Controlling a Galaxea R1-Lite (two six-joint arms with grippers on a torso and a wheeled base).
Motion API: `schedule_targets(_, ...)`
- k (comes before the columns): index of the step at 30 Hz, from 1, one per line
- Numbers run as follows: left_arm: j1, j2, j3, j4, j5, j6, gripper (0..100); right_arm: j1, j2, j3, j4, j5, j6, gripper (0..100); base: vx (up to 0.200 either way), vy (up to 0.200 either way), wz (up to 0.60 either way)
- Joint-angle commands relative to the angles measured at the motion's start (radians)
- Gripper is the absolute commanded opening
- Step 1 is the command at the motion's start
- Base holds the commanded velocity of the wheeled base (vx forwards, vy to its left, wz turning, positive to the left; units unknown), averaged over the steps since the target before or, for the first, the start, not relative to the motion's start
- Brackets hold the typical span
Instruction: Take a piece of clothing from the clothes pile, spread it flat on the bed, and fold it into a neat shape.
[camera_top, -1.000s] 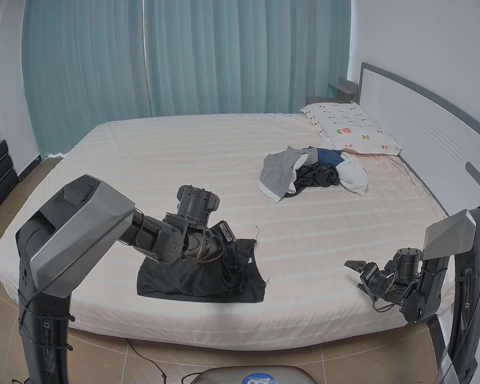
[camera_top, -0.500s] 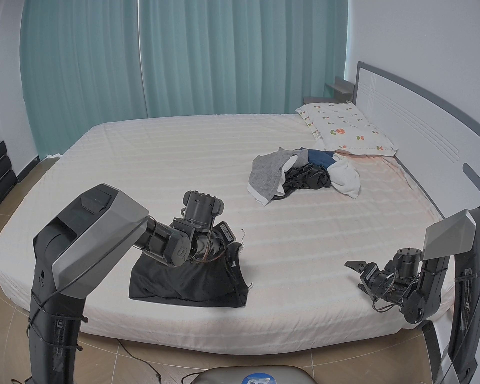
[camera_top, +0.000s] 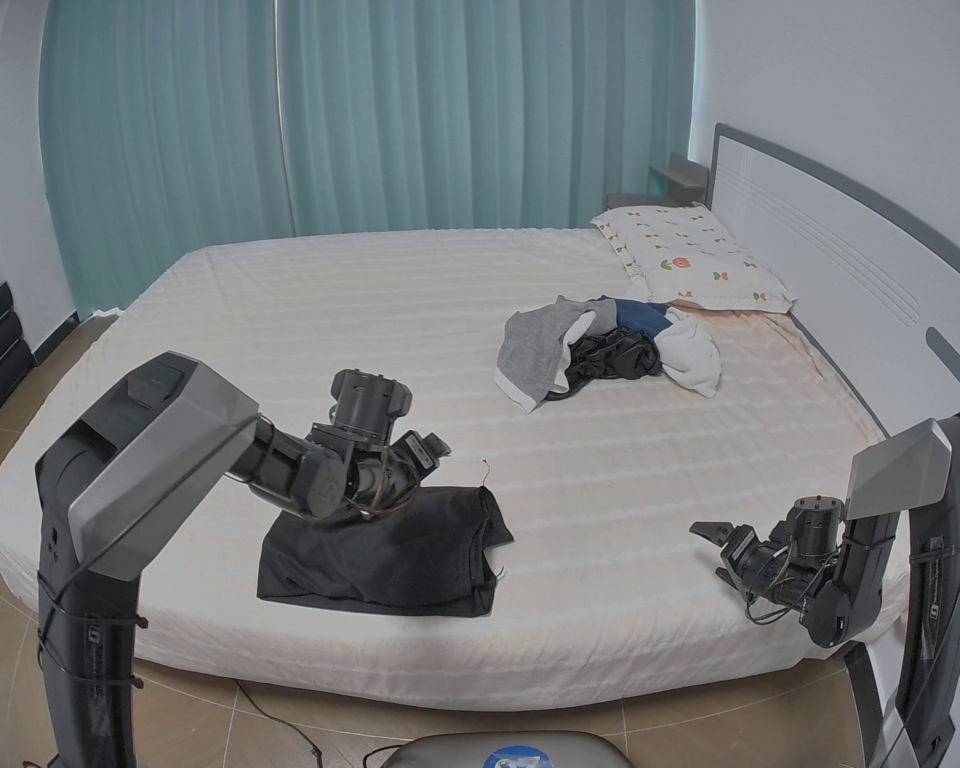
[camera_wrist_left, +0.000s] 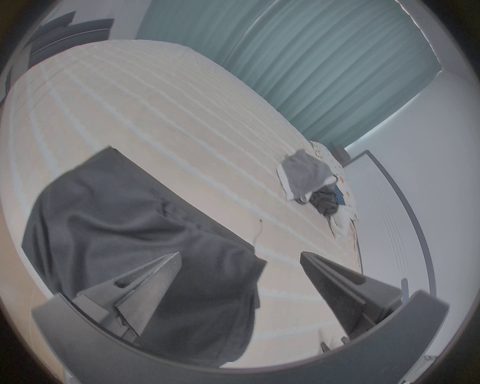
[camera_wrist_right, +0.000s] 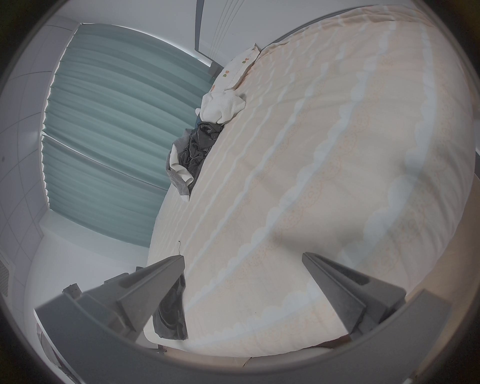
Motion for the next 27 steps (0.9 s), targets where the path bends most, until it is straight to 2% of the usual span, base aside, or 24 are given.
schedule_targets(1, 0.095, -0.066, 0.072, -0.003, -0.008, -0.008, 100, 0.001, 0.002, 0.000, 0.000, 0.000, 0.000, 100, 0.000, 0.000, 0.00)
schedule_targets(5, 0.163, -0.083, 0.101, -0.003, -0.039, -0.082, 100, 0.001, 0.002, 0.000, 0.000, 0.000, 0.000, 100, 0.000, 0.000, 0.00)
schedule_targets(8, 0.220, -0.104, 0.129, -0.006, -0.106, -0.138, 100, 0.001, 0.002, 0.000, 0.000, 0.000, 0.000, 100, 0.000, 0.000, 0.00)
schedule_targets(12, 0.287, -0.123, 0.167, -0.007, -0.210, -0.154, 100, 0.002, 0.003, -0.002, 0.000, -0.001, 0.000, 100, 0.000, 0.200, 0.00)
schedule_targets(19, 0.373, -0.100, 0.184, -0.032, -0.281, -0.200, 100, 0.008, 0.005, -0.019, 0.004, -0.004, -0.014, 100, 0.000, 0.200, 0.00)
schedule_targets(21, 0.381, -0.098, 0.184, -0.032, -0.284, -0.200, 100, 0.024, 0.002, -0.019, 0.006, -0.004, -0.015, 100, 0.000, 0.200, 0.00)
schedule_targets(22, 0.390, -0.092, 0.189, -0.034, -0.285, -0.197, 100, 0.070, -0.001, -0.028, 0.007, -0.009, -0.018, 100, 0.000, 0.200, 0.00)
schedule_targets(27, 0.391, -0.080, 0.195, -0.035, -0.287, -0.194, 100, 0.154, 0.013, -0.059, 0.017, -0.017, -0.049, 100, 0.000, 0.200, 0.00)
